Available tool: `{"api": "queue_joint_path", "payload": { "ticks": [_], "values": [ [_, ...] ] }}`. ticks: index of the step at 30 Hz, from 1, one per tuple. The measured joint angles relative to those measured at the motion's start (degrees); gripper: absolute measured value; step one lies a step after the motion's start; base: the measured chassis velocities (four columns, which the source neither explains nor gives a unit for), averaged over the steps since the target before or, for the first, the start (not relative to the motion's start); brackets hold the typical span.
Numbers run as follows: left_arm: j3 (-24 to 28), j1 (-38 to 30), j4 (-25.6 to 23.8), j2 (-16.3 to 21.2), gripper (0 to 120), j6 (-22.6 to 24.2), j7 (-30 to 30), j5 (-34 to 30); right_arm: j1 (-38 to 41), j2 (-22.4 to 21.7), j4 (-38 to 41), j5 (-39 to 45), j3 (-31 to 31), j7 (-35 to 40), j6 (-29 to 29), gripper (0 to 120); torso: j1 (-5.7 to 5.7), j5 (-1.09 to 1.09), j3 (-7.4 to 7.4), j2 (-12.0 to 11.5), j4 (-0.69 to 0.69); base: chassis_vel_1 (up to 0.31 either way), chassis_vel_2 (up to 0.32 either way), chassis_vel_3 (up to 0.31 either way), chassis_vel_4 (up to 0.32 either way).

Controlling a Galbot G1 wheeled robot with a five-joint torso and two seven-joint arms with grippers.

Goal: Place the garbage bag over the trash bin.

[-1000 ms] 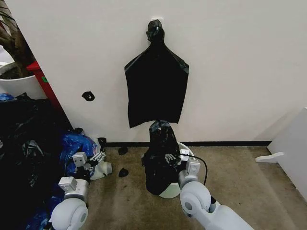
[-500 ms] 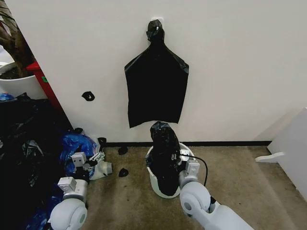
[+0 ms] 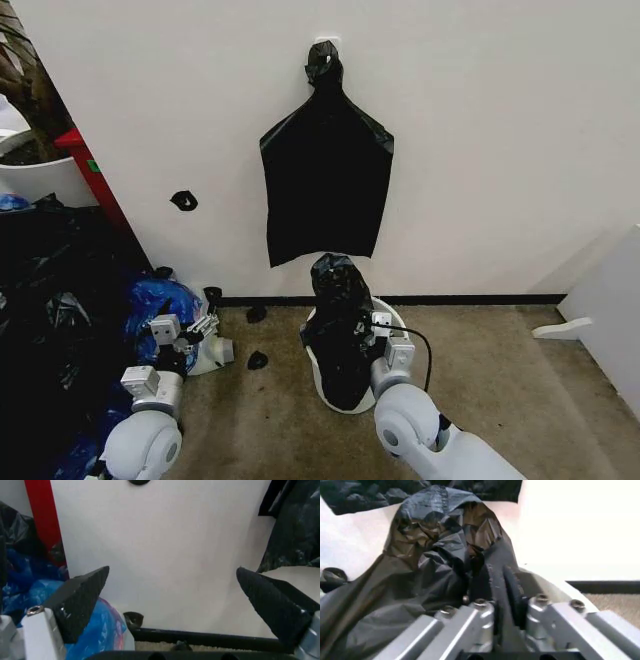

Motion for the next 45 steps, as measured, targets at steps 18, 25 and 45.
{"api": "queue_joint_path", "payload": {
  "ticks": [18,25,45],
  "values": [
    [0.2,-0.3,0.7,-1.2,100,-0.1,0.0,0.7,1.2,-0.1,-0.1,4.6,0.4,6.1,-7.6,77,0.00,0.00,0.00,0.0,0.00,0.000,0.000,0.000,0.000],
    [0.3,-0.3,1.0,-1.7,100,-0.3,-0.1,1.2,0.9,-0.2,-0.1,5.0,0.7,7.4,-8.9,61,0.00,0.00,0.00,0.0,0.00,0.000,0.000,0.000,0.000],
    [0.4,-0.5,1.2,-2.1,100,-0.3,-0.1,1.4,0.6,-2.3,1.3,5.8,0.9,9.9,-12.7,33,0.00,0.01,0.00,0.0,0.00,0.000,0.000,0.000,0.000]
  ]
}}
